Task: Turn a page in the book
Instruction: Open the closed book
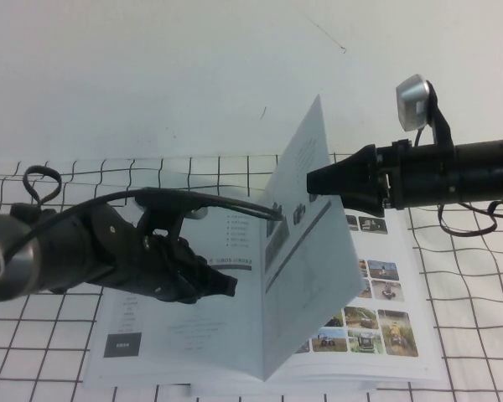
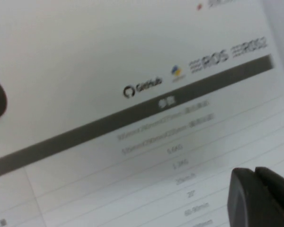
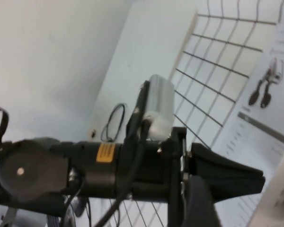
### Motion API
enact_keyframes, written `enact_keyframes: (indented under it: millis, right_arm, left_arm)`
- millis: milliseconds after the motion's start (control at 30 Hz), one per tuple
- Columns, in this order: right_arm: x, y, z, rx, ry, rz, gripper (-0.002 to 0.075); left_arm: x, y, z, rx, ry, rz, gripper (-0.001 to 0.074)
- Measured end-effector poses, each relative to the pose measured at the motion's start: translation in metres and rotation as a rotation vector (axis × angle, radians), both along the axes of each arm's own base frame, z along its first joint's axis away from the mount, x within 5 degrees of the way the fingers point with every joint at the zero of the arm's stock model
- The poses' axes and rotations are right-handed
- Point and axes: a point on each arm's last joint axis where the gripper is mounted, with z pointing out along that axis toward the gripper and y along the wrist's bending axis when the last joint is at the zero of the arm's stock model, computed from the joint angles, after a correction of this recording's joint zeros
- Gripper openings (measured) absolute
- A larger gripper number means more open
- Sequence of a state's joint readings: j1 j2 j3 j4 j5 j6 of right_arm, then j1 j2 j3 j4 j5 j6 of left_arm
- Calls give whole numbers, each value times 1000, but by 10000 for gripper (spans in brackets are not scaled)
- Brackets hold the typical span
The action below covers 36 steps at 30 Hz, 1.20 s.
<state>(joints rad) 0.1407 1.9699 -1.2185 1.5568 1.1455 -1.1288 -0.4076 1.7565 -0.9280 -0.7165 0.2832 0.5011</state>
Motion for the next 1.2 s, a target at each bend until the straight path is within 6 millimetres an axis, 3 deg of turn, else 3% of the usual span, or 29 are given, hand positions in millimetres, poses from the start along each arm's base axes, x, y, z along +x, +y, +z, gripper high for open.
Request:
enact_keyframes:
  millis: [233,467,633,867,1033,1200]
  right_arm:
    - [-3,17,4,40,-32,8,415]
    - [-5,29,6,64,-55,14,415]
    - [-6,32,7,70,-65,14,415]
    - [-6,35,6,62,-67,8,415]
    - [-7,42,4,39,-72,-2,415]
    - [-9,48,3,24,-86,2,415]
  left_arm:
    - [-11,3,46,-64,-103,2,-3]
    - [-29,9,77,-112,-127,-14,-3]
    - [-54,20,92,-135,-158,-13,-3]
    - [-100,25,87,-199,-107,-42,-3]
    - [-128,-4,79,-223,-86,-170,-3]
    - [-140,-29,83,-245,-189,-222,-3]
